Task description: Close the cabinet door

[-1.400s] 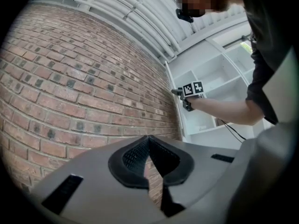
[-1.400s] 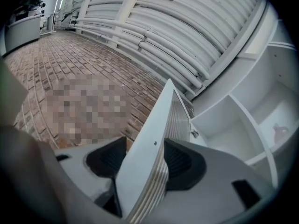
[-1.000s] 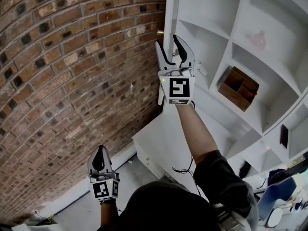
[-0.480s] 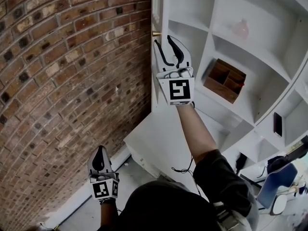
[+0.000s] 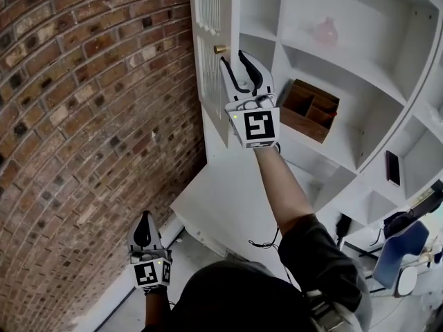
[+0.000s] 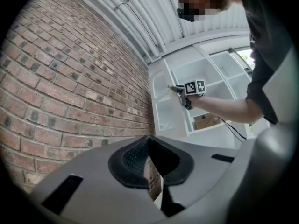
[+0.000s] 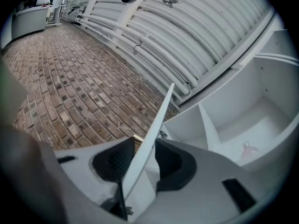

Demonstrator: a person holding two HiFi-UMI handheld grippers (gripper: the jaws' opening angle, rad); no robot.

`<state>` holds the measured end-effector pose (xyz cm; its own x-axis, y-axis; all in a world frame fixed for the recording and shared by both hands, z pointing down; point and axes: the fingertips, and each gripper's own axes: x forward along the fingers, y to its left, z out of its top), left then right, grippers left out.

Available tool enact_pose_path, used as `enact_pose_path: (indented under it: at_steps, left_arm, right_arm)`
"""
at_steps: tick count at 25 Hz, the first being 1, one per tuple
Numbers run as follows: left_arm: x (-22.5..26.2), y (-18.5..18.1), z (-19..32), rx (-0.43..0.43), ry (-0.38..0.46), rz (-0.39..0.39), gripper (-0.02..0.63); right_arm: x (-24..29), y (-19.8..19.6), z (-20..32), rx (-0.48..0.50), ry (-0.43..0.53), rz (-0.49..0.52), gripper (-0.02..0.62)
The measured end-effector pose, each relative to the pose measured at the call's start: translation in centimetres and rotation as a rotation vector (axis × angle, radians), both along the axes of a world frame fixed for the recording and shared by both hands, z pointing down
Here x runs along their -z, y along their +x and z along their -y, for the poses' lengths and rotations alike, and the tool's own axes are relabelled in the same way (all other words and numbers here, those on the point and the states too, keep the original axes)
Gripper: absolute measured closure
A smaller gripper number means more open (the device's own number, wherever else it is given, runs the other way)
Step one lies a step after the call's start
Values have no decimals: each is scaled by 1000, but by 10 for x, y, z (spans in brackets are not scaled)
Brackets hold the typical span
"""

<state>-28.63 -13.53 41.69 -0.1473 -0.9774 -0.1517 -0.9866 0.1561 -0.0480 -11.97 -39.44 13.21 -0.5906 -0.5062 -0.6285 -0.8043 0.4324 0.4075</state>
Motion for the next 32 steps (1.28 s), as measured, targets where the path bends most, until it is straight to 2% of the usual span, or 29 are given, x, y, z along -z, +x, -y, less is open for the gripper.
enact_pose_path:
  at_steps: [11, 16, 20, 32]
  left_arm:
    - [-1, 12, 16, -30, 0, 25, 604]
    - [-2, 14, 20, -30, -17, 13, 604]
    - [-5, 13, 22, -36, 8, 27, 604]
    - [-9, 20, 34, -53, -24, 13, 604]
  right_arm:
    - [0, 36, 29, -83, -8, 20, 456]
    - [-1, 45, 38, -122, 3, 15, 454]
    - [0, 52, 44, -156, 12, 11, 453]
    - [0, 67, 61, -233, 43, -25, 446]
